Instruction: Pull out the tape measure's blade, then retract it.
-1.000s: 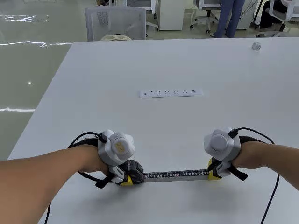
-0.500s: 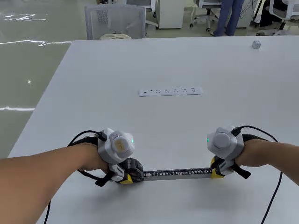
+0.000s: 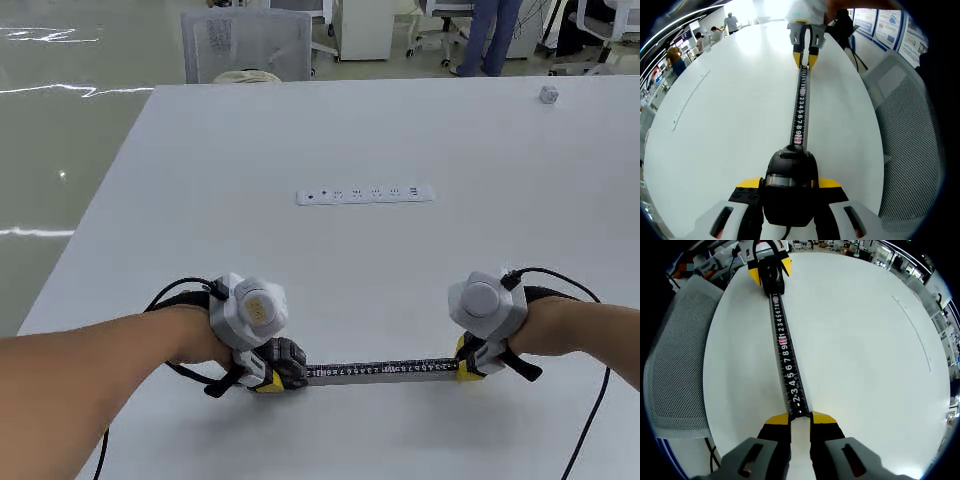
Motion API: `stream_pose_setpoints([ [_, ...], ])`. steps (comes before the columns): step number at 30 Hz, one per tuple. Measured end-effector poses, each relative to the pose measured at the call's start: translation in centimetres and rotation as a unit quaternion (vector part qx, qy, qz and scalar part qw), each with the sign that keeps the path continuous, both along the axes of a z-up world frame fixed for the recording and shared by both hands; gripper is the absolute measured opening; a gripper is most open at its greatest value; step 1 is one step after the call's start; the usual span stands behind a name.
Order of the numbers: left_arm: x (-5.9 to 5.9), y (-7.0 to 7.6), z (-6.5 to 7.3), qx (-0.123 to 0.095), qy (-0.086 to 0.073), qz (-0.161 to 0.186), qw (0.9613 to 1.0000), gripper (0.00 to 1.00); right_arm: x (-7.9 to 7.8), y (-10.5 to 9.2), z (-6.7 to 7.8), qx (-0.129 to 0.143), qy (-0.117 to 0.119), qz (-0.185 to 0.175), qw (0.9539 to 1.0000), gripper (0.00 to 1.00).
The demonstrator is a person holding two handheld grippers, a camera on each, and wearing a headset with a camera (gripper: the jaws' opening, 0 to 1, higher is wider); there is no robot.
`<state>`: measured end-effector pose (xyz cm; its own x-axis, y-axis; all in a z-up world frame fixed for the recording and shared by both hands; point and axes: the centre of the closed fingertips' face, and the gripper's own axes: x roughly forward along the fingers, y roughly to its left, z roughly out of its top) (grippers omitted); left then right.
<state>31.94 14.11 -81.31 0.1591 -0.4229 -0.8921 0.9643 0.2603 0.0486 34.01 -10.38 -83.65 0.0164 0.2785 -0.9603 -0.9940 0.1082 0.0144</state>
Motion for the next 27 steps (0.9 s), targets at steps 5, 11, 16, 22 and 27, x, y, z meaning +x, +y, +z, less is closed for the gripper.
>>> stream_pose_setpoints([
  [5,-0.06,-0.03,0.02,0.0,0.0,0.0,1.0,0.36,0.01,-0.22,0.01,0.0,0.0,-0.002,1.0,0.12],
  [11,-0.12,-0.05,0.05,0.001,0.0,0.001,1.0,0.36,0.01,-0.48,-0.01,-0.002,-0.001,-0.002,1.0,0.12],
  [16,-0.12,-0.03,0.07,0.001,0.0,0.0,1.0,0.36,-0.02,-0.75,0.0,-0.003,-0.001,-0.003,1.0,0.12],
  [22,-0.09,-0.03,0.06,0.0,0.001,0.001,1.0,0.36,-0.06,-0.92,0.0,-0.003,-0.002,-0.007,1.0,0.12],
  [27,-0.11,-0.08,0.07,0.001,0.0,-0.001,1.0,0.36,-0.05,-0.9,-0.03,-0.003,-0.004,-0.005,1.0,0.13],
])
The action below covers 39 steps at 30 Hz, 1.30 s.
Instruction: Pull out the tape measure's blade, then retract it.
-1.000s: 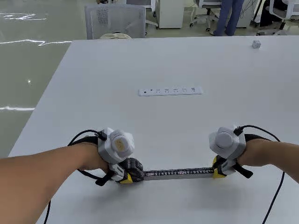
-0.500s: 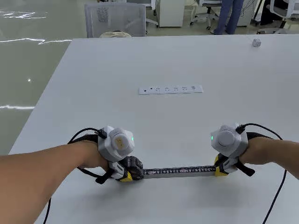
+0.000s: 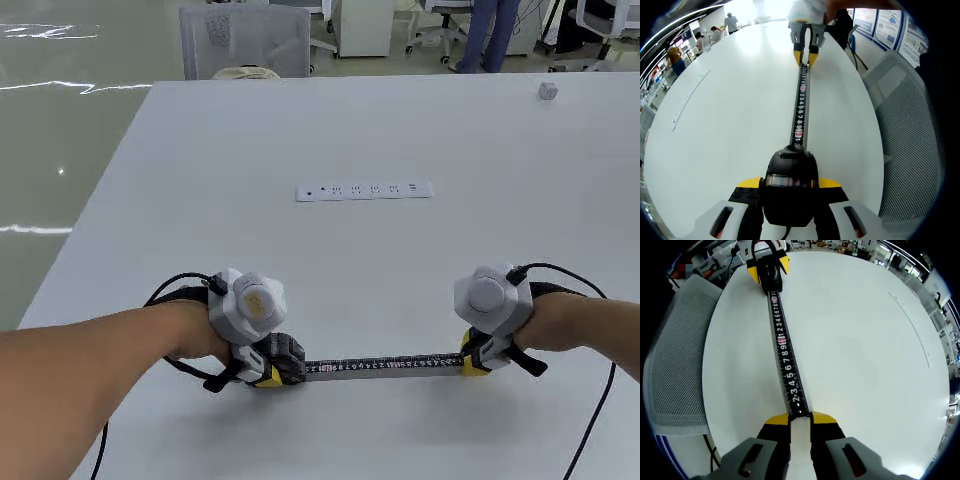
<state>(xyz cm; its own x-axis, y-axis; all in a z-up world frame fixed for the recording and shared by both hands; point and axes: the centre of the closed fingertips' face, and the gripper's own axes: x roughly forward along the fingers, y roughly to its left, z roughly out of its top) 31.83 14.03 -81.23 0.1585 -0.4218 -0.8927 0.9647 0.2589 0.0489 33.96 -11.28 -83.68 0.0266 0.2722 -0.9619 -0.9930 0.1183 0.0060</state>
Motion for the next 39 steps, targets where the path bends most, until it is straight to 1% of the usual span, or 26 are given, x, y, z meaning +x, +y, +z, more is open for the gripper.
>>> stream_pose_setpoints([
  [3,0.0,0.0,0.0,-0.002,-0.001,0.0,1.0,0.36,0.0,0.1,0.0,-0.001,-0.003,0.002,1.0,0.14],
  [5,0.0,-0.1,0.0,-0.002,-0.001,-0.001,1.0,0.36,0.0,0.2,0.0,-0.004,-0.012,0.016,0.9998,0.14],
  [8,0.1,-0.1,0.0,0.001,-0.002,-0.004,1.0,0.36,0.0,0.2,0.0,0.001,-0.012,0.006,0.9999,0.14],
  [10,0.1,0.0,0.0,0.0,-0.002,-0.003,1.0,0.36,0.1,0.2,0.0,0.018,-0.01,-0.017,0.9997,0.15],
  [11,0.1,0.0,0.0,-0.002,-0.003,-0.003,1.0,0.36,0.1,0.1,0.0,0.028,-0.006,-0.034,0.999,0.15],
  [12,0.1,-0.1,0.0,-0.004,-0.003,-0.002,1.0,0.36,0.0,0.0,0.1,0.032,-0.001,-0.046,0.9984,0.14],
  [13,0.1,-0.1,0.0,-0.005,-0.003,0.0,1.0,0.36,0.0,0.0,0.2,0.044,-0.006,-0.031,0.9985,0.13],
  [14,0.1,-0.1,0.0,-0.006,-0.003,0.001,1.0,0.36,-0.1,-0.1,0.2,0.046,-0.013,-0.018,0.9987,0.13],
  [15,0.1,-0.1,0.0,-0.007,-0.003,0.003,1.0,0.36,-0.6,-0.2,0.2,0.037,-0.004,-0.012,0.9992,0.05],
  [16,0.2,0.0,0.0,-0.011,0.0,0.011,0.9999,0.36,-1.2,-0.1,0.2,0.035,0.004,-0.015,0.9993,0.0],
  [18,0.2,-0.1,0.0,-0.013,-0.001,0.007,0.9999,0.36,-0.9,-0.2,0.3,0.023,-0.006,-0.002,0.9997,0.0],
  [20,0.2,-0.1,0.0,-0.013,-0.003,0.005,0.9999,0.36,-0.8,-0.3,0.3,0.024,-0.006,-0.002,0.9997,0.0],
  [23,0.1,-0.2,0.1,-0.012,-0.006,-0.002,0.9999,0.36,-0.7,-0.4,0.4,0.032,-0.004,-0.021,0.9992,0.0],
  [26,0.1,-0.2,0.1,-0.013,-0.007,-0.003,0.9999,0.35,-0.6,-0.4,0.3,0.049,0.001,-0.06,0.997,0.0],
  [27,0.1,-0.2,0.1,-0.013,-0.007,-0.002,0.9999,0.35,-0.5,-0.5,0.3,0.053,0.0,-0.065,0.9965,0.0],
  [29,0.1,-0.1,0.1,-0.012,-0.008,-0.005,0.9999,0.35,-0.5,-0.9,0.4,0.054,-0.006,-0.074,0.9958,0.02],
  [30,0.1,-0.2,0.1,-0.012,-0.008,-0.004,0.9999,0.36,-0.6,-1.0,0.4,0.053,-0.004,-0.078,0.9955,0.07],
  [31,0.1,-0.2,0.1,-0.01,-0.009,-0.006,0.9999,0.36,-0.9,-1.2,0.5,0.056,0.002,-0.09,0.9943,0.12],
  [32,0.1,-0.2,0.1,-0.01,-0.01,-0.005,0.9999,0.36,-1.0,-1.2,0.7,0.059,0.001,-0.092,0.994,0.17],
  [33,0.1,-0.2,0.1,-0.01,-0.01,-0.005,0.9999,0.36,-1.1,-1.3,0.9,0.062,-0.003,-0.094,0.9936,0.19],
  [35,0.1,-0.2,0.1,-0.012,-0.011,-0.005,0.9999,0.36,-0.9,-1.5,1.4,0.071,-0.012,-0.102,0.9921,0.19],
  [37,0.1,-0.1,0.2,-0.021,-0.015,0.008,0.9996,0.37,-0.9,-1.4,2.1,0.084,-0.017,-0.113,0.99,0.22],
  [39,-0.3,0.7,-0.1,-0.013,-0.025,-0.003,0.9996,0.41,-1.1,-1.3,2.7,0.088,-0.024,-0.114,0.9893,0.25],
])
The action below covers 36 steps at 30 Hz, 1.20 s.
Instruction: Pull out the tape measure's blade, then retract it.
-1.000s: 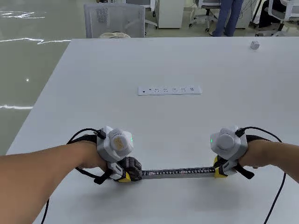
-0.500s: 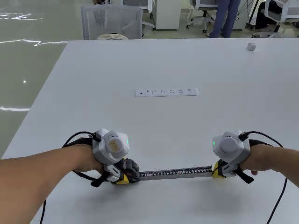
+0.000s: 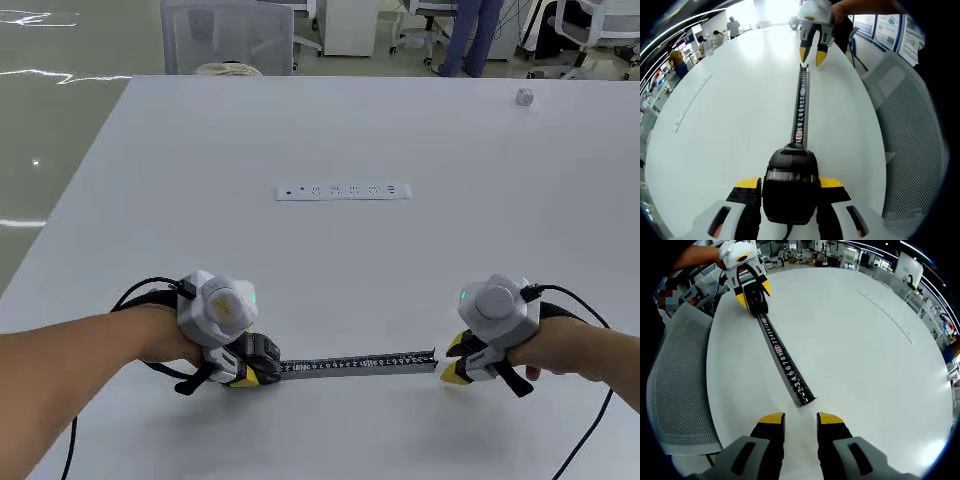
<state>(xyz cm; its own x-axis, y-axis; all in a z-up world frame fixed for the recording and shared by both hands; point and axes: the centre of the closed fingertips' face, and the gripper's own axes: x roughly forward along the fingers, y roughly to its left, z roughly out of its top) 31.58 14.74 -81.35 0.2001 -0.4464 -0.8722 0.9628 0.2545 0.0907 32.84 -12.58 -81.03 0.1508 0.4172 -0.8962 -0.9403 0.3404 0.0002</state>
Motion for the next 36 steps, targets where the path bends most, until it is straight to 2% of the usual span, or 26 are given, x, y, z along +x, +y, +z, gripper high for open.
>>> stream_pose_setpoints([
  [3,-0.4,1.1,0.0,-0.004,-0.003,0.007,1.0,0.46,-0.1,0.1,0.3,0.004,-0.007,-0.001,1.0,0.28],
  [8,-0.2,2.8,1.3,-0.043,-0.017,0.058,0.9973,0.55,0.0,0.1,1.0,0.019,-0.017,-0.026,0.9993,0.31],
  [9,-0.1,3.1,1.8,-0.057,-0.024,0.07,0.9956,0.57,0.0,0.1,1.1,0.025,-0.018,-0.034,0.9989,0.32],
  [11,-0.3,3.7,2.3,-0.075,-0.025,0.093,0.9926,0.59,-0.1,0.0,1.2,0.029,-0.02,-0.041,0.9985,0.34],
  [14,-0.6,5.0,3.1,-0.103,-0.033,0.129,0.9856,0.63,-0.3,-0.2,1.5,0.036,-0.026,-0.055,0.9975,0.39],
  [18,-1.6,6.8,3.6,-0.135,-0.032,0.187,0.9725,0.69,-0.7,-0.5,2.3,0.058,-0.035,-0.08,0.9945,0.46],
  [21,-2.5,7.2,4.3,-0.173,-0.034,0.23,0.9571,0.73,-1.0,-1.1,2.5,0.075,-0.041,-0.1,0.9913,0.51],
  [22,-3.1,7.5,4.3,-0.181,-0.032,0.245,0.9521,0.76,-1.1,-1.3,2.6,0.087,-0.045,-0.117,0.9883,0.52],
  [23,-3.4,7.7,4.3,-0.185,-0.032,0.254,0.9488,0.77,-1.4,-1.4,2.6,0.091,-0.045,-0.121,0.9874,0.53],
  [25,-4.2,8.1,4.5,-0.204,-0.03,0.28,0.9376,0.79,-2.0,-2.1,2.4,0.092,-0.048,-0.127,0.9864,0.57],
  [29,-5.8,9.5,4.4,-0.21,-0.033,0.306,0.9279,0.82,-3.0,-3.3,2.6,0.11,-0.055,-0.161,0.9793,0.6],
  [30,-6.2,9.9,4.4,-0.215,-0.031,0.316,0.9235,0.82,-3.4,-3.7,2.8,0.119,-0.058,-0.176,0.9754,0.61],
  [32,-6.9,10.7,4.2,-0.22,-0.032,0.33,0.9175,0.83,-4.1,-4.5,2.6,0.124,-0.06,-0.189,0.9723,0.63],
  [34,-7.4,11.3,4.0,-0.218,-0.031,0.341,0.9141,0.85,-4.7,-5.1,2.3,0.125,-0.062,-0.199,0.97,0.66],
  [36,-8.0,12.1,4.2,-0.225,-0.037,0.361,0.9042,0.86,-5.6,-5.5,2.1,0.127,-0.064,-0.213,0.9667,0.7],
])
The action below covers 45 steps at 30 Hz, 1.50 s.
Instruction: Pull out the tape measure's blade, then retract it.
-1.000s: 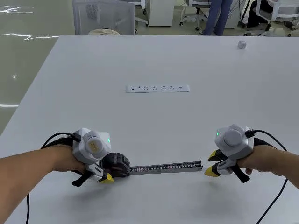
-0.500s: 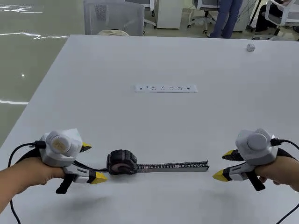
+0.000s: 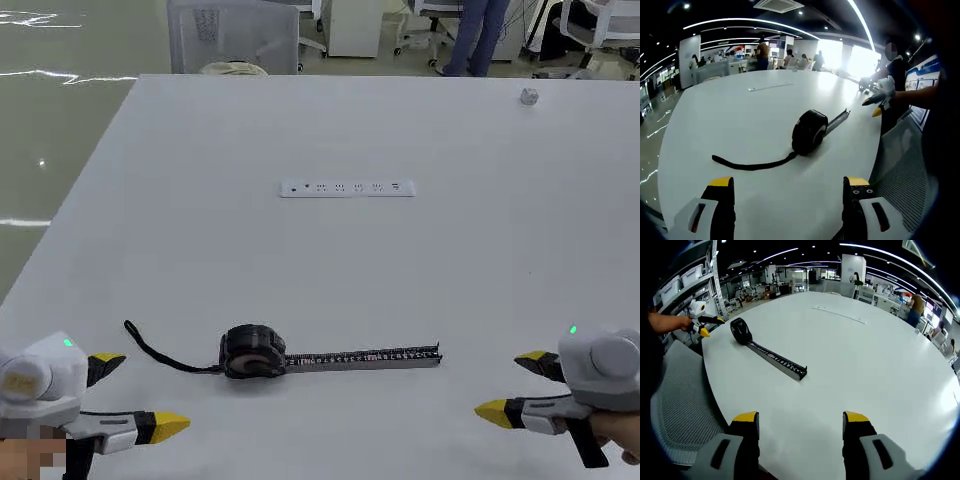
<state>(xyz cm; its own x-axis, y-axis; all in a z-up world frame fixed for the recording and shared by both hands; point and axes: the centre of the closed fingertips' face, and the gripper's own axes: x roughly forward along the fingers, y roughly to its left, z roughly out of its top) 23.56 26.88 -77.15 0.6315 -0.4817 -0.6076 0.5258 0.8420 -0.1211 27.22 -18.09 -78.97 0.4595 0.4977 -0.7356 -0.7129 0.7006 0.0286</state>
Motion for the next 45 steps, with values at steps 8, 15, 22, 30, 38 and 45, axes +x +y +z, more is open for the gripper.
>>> stream_pose_setpoints([
  [8,-3.0,2.1,-0.1,-0.014,0.006,0.045,0.9989,0.96,-1.8,-0.9,0.2,0.001,-0.016,-0.019,0.9997,0.84],
  [15,-2.6,2.7,1.0,-0.026,-0.015,0.06,0.9977,1.0,-2.0,-1.7,1.0,0.002,-0.044,-0.027,0.9986,1.0],
  [22,-1.6,2.4,1.6,-0.029,-0.031,0.06,0.9973,1.0,-1.9,-2.2,1.9,0.019,-0.057,-0.052,0.9969,1.0],
  [30,-1.4,2.6,1.7,-0.026,-0.032,0.059,0.9974,1.0,-2.5,-2.5,1.4,0.015,-0.048,-0.044,0.9978,1.0],
  [38,-0.3,2.1,3.8,-0.025,-0.053,0.077,0.9953,1.0,-2.1,-2.8,2.0,0.004,-0.057,-0.035,0.9977,1.0],
  [45,0.2,0.8,4.0,-0.021,-0.053,0.078,0.9953,1.0,-1.5,-2.6,2.6,-0.005,-0.058,-0.013,0.9982,0.99],
])
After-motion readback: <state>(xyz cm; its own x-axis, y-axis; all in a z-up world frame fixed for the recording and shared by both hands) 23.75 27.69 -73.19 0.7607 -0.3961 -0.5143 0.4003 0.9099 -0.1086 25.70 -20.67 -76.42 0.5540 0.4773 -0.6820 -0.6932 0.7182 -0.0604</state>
